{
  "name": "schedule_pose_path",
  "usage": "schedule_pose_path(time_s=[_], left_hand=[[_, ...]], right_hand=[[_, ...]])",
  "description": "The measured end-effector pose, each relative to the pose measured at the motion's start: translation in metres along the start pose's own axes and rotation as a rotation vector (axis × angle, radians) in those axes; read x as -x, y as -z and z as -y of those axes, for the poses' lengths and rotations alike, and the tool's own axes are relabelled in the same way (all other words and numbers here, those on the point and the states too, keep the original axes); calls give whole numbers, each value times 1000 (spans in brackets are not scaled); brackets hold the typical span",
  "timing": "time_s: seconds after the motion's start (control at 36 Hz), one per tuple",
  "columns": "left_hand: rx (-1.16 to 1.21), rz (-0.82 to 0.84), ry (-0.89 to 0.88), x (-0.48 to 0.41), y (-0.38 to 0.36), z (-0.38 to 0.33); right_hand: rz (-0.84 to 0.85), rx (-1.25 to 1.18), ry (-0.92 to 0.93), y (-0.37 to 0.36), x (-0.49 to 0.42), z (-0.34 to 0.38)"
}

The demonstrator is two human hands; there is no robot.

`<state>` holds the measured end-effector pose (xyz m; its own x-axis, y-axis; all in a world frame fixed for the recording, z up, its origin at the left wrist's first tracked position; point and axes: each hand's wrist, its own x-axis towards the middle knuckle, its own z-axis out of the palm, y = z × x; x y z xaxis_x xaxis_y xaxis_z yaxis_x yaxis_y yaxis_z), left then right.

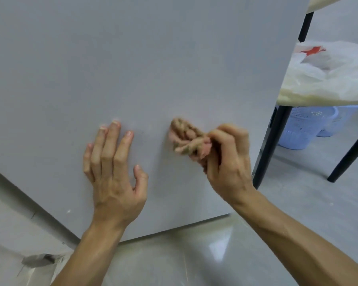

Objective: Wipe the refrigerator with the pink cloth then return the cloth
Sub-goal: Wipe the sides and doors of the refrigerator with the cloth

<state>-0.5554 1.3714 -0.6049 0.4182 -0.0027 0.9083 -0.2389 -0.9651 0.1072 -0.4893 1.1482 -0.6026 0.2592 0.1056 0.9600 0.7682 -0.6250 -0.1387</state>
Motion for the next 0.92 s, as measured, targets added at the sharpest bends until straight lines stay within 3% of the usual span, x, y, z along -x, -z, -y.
schedule_pose_path(time_s=[0.14,0.25,0.36,0.5,0.61,0.69,0.92], left_hand=[[-111,7,43,1,8,21],[-133,-14,76,9,17,36],[-137,-31,96,14,29,55],[-101,-37,125,11,44,73],[-113,-23,130,14,51,82],[-123,-13,150,19,55,87],[-49,-11,226,21,69,95]], right_hand=[[-302,-19,-184,4,-87,15],[-276,-23,-169,-21,-94,31],[-138,-15,28,-47,-45,53],[317,-38,333,-75,53,64],[462,-59,323,-79,76,65],[367,-61,274,-74,52,70],[-243,-56,-5,-72,-102,112]])
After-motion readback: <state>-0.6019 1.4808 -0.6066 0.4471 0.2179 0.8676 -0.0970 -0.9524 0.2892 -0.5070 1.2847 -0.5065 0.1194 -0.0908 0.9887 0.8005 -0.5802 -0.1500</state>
